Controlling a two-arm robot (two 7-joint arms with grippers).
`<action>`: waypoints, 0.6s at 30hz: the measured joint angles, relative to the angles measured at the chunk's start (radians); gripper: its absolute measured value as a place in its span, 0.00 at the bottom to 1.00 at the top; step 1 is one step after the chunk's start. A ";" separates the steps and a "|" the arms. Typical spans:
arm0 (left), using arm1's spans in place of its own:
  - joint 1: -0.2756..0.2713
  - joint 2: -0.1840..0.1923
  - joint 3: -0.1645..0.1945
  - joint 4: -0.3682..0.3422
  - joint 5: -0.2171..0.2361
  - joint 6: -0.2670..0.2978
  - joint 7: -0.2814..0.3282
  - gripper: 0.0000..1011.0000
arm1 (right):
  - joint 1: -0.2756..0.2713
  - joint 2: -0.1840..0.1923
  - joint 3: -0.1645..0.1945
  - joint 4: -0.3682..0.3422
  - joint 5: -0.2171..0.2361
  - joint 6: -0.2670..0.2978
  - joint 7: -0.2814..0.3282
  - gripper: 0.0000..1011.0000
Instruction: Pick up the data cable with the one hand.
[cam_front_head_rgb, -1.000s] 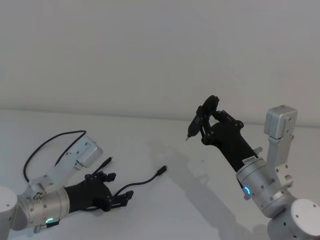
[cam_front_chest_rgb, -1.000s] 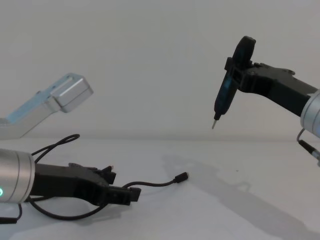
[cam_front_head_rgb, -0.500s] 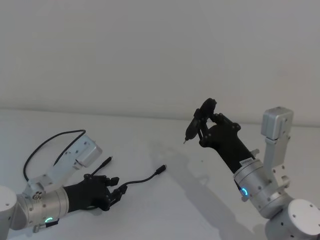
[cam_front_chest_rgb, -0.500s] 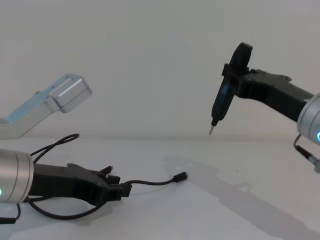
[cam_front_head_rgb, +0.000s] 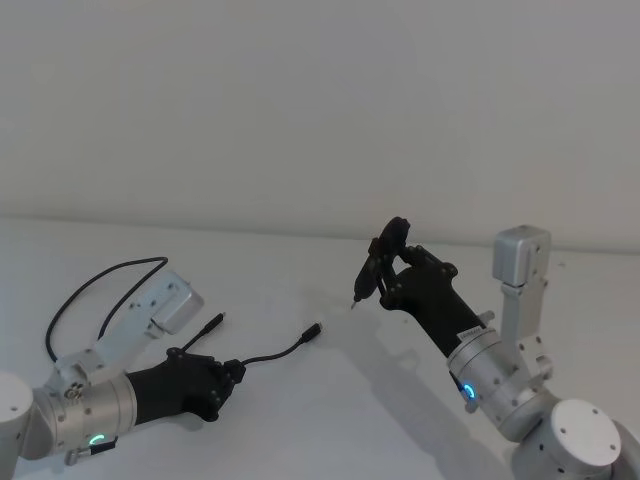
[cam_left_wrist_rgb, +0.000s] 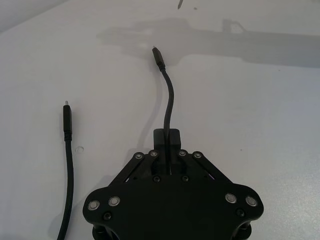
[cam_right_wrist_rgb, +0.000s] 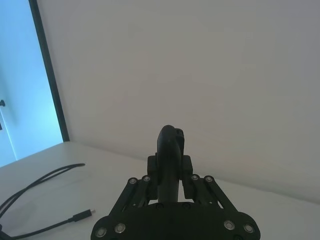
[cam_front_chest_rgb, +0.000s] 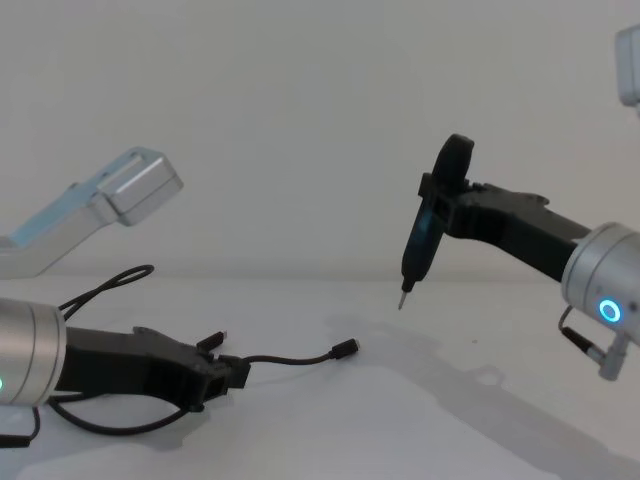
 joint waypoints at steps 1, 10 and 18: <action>0.000 0.000 0.000 0.000 0.000 0.000 0.000 0.05 | 0.003 -0.001 -0.001 0.004 0.000 0.000 0.001 0.27; 0.000 0.000 0.000 0.000 0.000 0.000 0.000 0.05 | 0.025 -0.011 -0.012 0.042 0.001 -0.001 0.014 0.27; 0.000 0.000 0.000 0.000 0.000 0.000 0.000 0.05 | 0.038 -0.017 -0.022 0.064 0.003 -0.001 0.021 0.27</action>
